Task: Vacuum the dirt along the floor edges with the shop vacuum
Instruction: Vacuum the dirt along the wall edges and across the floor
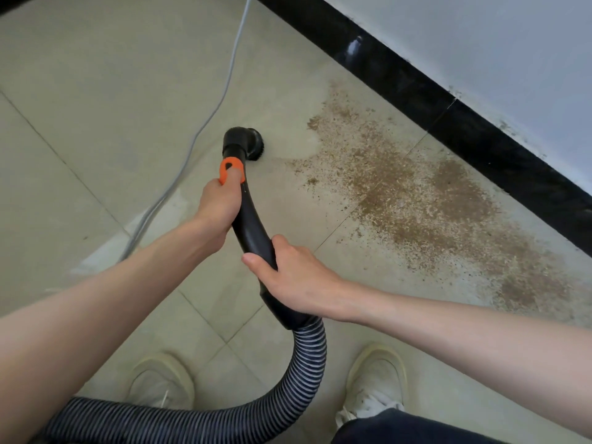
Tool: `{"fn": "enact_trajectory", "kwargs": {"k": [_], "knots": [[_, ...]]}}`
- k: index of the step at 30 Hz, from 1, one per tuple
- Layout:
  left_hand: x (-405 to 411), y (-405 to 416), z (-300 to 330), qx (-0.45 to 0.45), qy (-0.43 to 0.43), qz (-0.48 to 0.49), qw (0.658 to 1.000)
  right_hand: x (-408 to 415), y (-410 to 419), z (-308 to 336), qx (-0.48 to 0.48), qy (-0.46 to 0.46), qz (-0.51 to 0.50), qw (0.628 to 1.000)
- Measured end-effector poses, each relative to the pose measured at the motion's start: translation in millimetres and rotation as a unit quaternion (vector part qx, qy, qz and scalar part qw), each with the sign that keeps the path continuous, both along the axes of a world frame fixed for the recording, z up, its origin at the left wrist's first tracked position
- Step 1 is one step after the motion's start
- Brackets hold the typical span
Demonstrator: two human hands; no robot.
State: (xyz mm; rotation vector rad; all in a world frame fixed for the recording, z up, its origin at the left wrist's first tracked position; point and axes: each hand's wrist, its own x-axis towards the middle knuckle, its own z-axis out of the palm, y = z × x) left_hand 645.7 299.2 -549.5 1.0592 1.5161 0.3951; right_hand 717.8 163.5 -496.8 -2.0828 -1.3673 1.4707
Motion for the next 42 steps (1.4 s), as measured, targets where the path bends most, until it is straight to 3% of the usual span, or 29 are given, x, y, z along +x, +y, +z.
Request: {"fn": "enact_trajectory", "kwargs": {"k": [8,21,34,42], "knots": [[-25.7,-7.1,2.1,-0.008,0.015,0.026,1.0,-13.5,-0.7,3.9,-0.009,0.005,0.052,0.999],[24.4,-32.1,10.4,-0.024,0.002,-0.09,0.996,2.0,-35.0,12.7,-0.028,-0.007,-0.051,0.998],[-33.5,-39.3,16.3,-0.024,0.031,0.004,0.999,-24.8,-27.3,17.8,-0.045,0.019,0.059,0.997],[-15.4,-53.3,20.0,-0.027,0.02,-0.022,0.999,-18.3,-43.5,17.6,-0.046,0.007,0.024,0.999]]}}
